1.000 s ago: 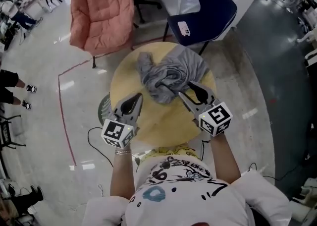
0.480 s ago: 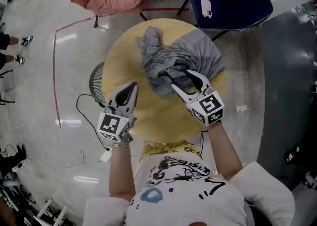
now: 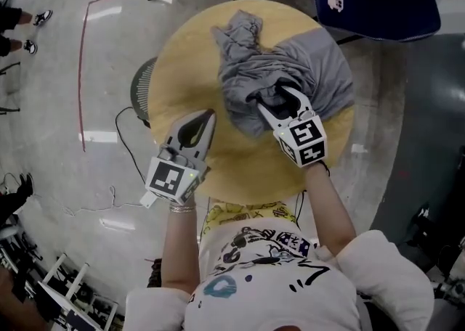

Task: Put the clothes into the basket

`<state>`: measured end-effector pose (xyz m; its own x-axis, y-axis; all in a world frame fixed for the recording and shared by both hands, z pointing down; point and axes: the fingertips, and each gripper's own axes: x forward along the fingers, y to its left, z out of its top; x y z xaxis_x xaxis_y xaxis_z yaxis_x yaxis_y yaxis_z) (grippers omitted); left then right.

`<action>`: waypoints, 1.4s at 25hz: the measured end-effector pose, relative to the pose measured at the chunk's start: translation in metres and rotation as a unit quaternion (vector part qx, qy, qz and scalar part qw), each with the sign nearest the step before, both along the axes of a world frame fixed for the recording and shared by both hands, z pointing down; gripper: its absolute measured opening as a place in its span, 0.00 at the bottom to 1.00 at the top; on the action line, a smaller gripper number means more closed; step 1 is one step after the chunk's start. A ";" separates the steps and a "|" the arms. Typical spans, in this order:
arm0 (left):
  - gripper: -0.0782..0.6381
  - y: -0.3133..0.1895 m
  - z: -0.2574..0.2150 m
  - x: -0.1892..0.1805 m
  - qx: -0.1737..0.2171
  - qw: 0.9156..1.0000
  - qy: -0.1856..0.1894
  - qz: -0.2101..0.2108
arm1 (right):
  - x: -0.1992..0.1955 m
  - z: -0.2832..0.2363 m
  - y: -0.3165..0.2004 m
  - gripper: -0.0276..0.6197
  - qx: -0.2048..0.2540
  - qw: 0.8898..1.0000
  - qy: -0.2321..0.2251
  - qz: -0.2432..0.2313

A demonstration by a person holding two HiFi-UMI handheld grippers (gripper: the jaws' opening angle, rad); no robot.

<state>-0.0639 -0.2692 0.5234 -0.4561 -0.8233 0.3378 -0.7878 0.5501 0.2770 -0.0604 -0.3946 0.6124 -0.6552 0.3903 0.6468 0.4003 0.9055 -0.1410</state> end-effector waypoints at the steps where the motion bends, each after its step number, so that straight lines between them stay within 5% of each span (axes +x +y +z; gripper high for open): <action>1: 0.12 -0.001 0.001 0.002 -0.001 1.000 0.002 0.000 | 0.000 0.003 0.000 0.42 -0.005 1.000 0.003 0.001; 4: 0.12 -0.001 0.008 0.006 -0.004 1.000 0.010 -0.003 | -0.002 0.011 -0.001 0.41 0.003 1.000 0.003 -0.007; 5: 0.12 0.000 0.008 0.006 -0.003 1.000 0.011 -0.007 | -0.002 0.013 -0.001 0.35 0.007 1.000 0.005 -0.011; 6: 0.12 0.001 0.008 0.006 -0.002 1.000 0.011 -0.009 | -0.002 0.014 -0.001 0.16 0.010 1.000 0.009 -0.012; 7: 0.12 0.002 0.007 0.007 -0.002 1.000 0.009 -0.010 | -0.001 0.016 -0.002 0.13 0.009 1.000 0.015 -0.011; 16: 0.12 0.028 -0.020 0.024 0.001 1.000 0.002 -0.005 | 0.018 -0.047 0.012 0.12 -0.029 0.999 -0.024 0.002; 27: 0.12 0.092 -0.085 0.032 0.020 0.997 -0.066 0.024 | 0.057 -0.136 0.072 0.12 -0.030 0.994 -0.104 0.022; 35: 0.12 0.160 -0.103 0.041 0.011 0.995 -0.102 0.021 | 0.094 -0.153 0.129 0.12 -0.042 0.989 -0.134 0.041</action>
